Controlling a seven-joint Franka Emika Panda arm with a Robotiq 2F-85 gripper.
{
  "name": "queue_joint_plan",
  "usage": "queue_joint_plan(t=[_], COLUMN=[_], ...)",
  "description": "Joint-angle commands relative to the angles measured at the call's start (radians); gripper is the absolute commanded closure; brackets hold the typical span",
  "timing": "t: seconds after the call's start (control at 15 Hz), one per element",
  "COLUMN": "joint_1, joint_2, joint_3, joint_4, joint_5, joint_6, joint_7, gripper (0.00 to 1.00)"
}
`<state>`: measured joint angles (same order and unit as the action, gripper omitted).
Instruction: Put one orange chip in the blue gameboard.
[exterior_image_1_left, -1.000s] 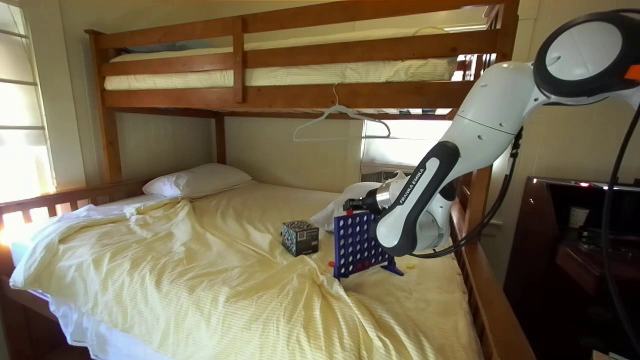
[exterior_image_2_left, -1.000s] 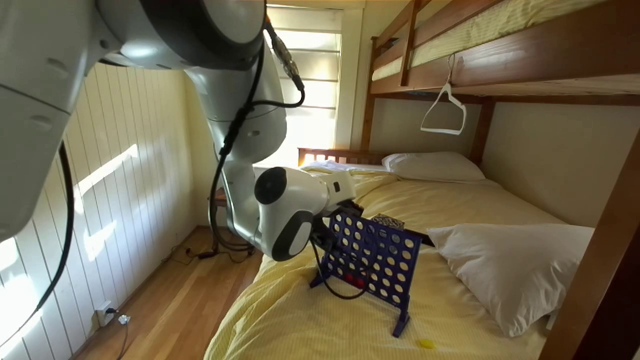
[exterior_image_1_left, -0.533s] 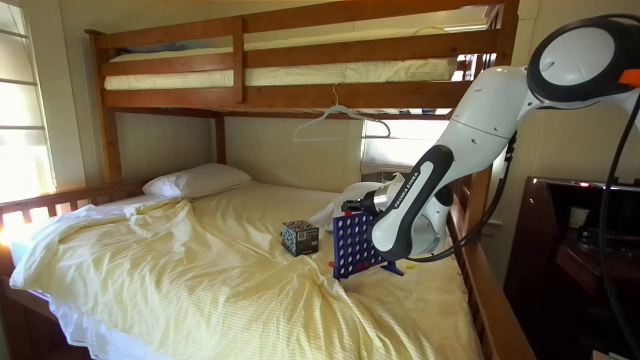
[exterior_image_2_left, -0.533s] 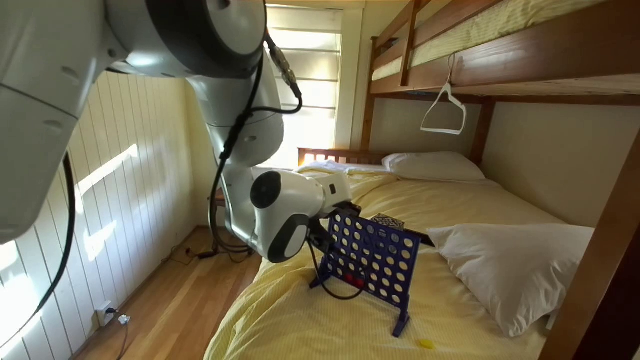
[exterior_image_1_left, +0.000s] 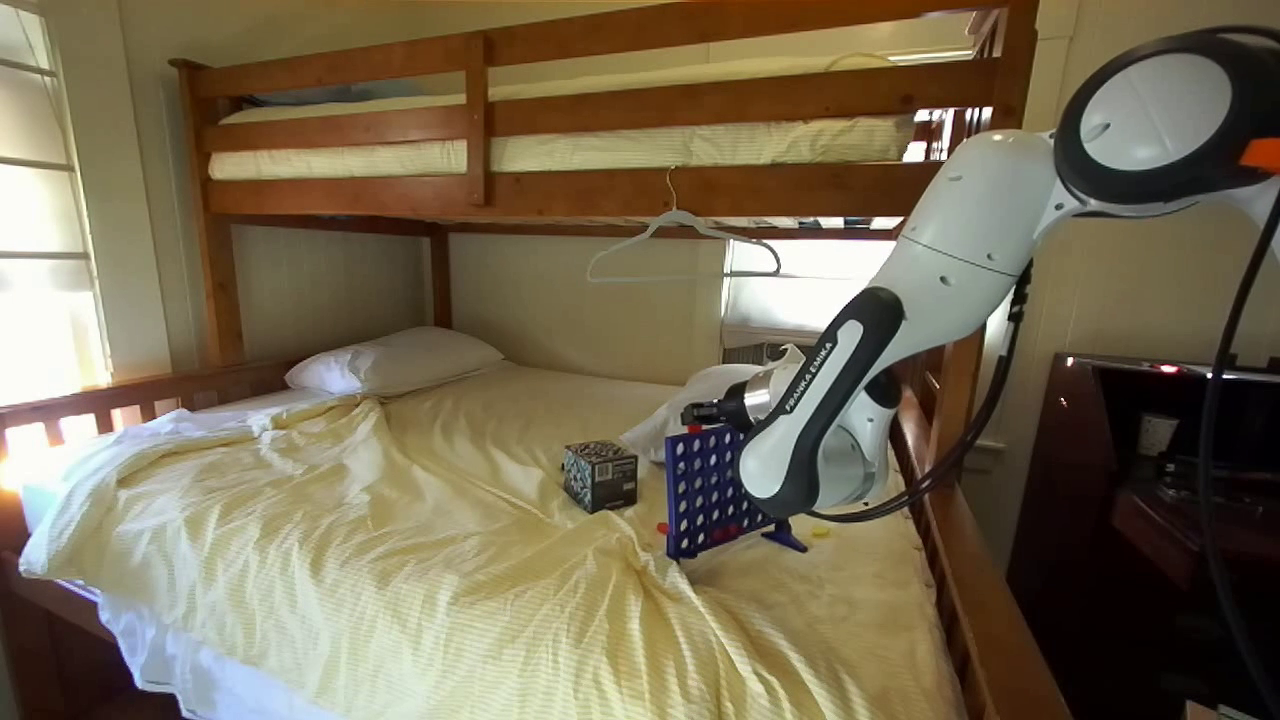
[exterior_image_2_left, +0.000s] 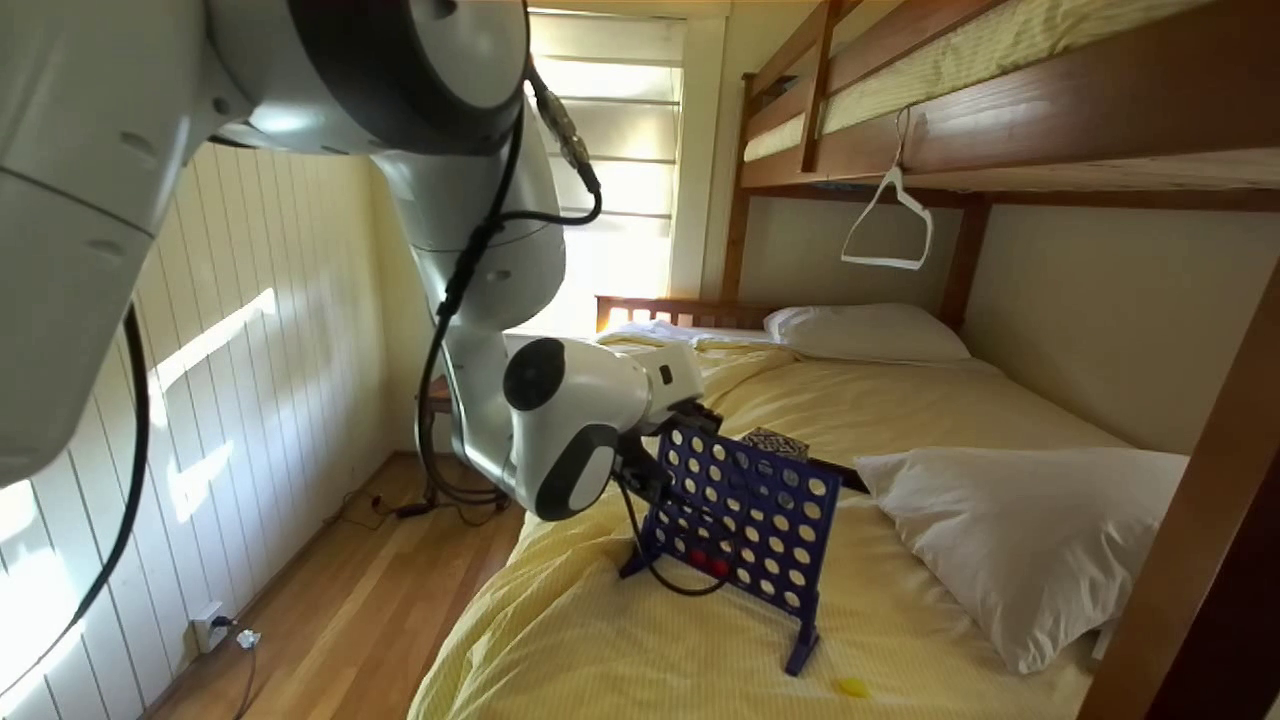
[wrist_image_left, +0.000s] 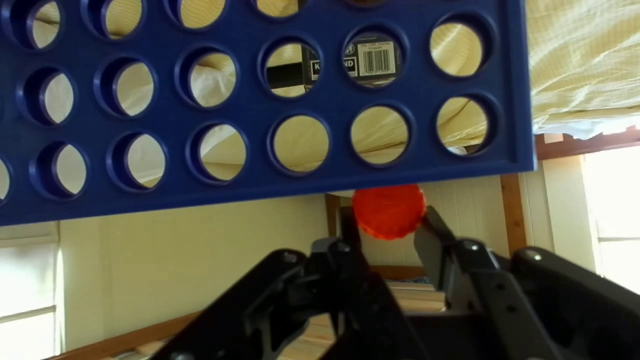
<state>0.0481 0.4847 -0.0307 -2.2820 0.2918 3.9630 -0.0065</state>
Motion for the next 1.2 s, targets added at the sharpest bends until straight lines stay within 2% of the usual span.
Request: queue_joint_plan(t=[0.0,0.4,0.67,0.73,0.87,1.13], joint_1=[0.043,0.083,0.094,0.095,0.095,0.101], joint_2=[-0.001,-0.005,-0.006,-0.007,-0.009,-0.01], joint_3=[-0.022,-0.037,-0.043,-0.045,-0.045,-0.042], joint_4=[0.0,0.002,0.002,0.002,0.001,0.001], joint_5=[0.086,0.157,0.165,0.168,0.164,0.159], joint_6=[-0.069,-0.08,-0.078,-0.08,-0.085,-0.083], joint_7=[-0.056,-0.088,-0.1,-0.101,-0.101,-0.097], gripper=[0.91,0.91,0.91,0.41,0.35,0.07])
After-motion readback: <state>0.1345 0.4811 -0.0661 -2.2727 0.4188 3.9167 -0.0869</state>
